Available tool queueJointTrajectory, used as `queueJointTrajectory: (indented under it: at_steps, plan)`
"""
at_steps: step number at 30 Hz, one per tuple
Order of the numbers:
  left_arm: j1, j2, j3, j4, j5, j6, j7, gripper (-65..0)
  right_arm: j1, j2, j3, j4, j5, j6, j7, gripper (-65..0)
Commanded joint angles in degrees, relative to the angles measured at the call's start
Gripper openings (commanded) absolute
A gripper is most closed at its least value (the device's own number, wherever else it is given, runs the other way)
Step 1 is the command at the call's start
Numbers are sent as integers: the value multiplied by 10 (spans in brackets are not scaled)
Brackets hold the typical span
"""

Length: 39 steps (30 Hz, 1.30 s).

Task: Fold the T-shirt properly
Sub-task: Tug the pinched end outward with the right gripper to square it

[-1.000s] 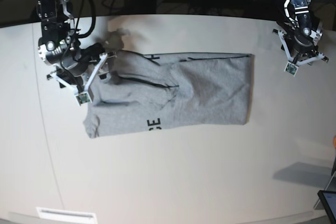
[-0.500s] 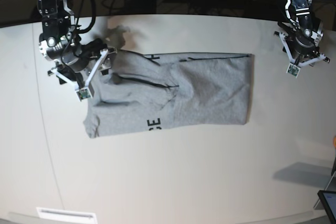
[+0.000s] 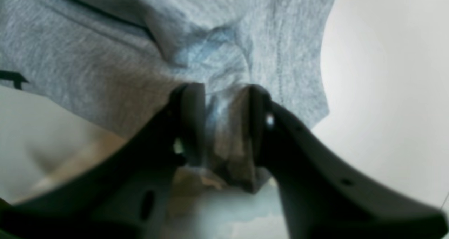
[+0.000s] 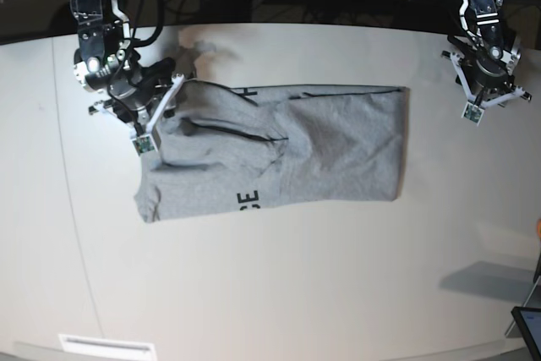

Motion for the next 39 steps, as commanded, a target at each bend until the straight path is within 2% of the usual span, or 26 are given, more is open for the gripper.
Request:
queueJointTrajectory:
  at_steps: [1, 3, 4, 28, 39]
  plan:
    - [4, -4, -1, -1, 0, -10, 12, -432, 7, 3, 2, 11, 2, -1, 10, -531]
    - [4, -4, -1, -1, 0, -10, 12, -432, 7, 2, 2, 11, 2, -1, 10, -633]
    - [4, -4, -1, -1, 0, -10, 12, -432, 7, 2, 3, 11, 2, -1, 10, -650]
    - [7, -4, -6, -1, 3, -10, 12, -432, 82, 2, 0, -6, 2, -1, 6, -647]
    - [8, -4, -6, -2, 4, -10, 12, -432, 86, 1, 0, -61, 2, -1, 37, -640]
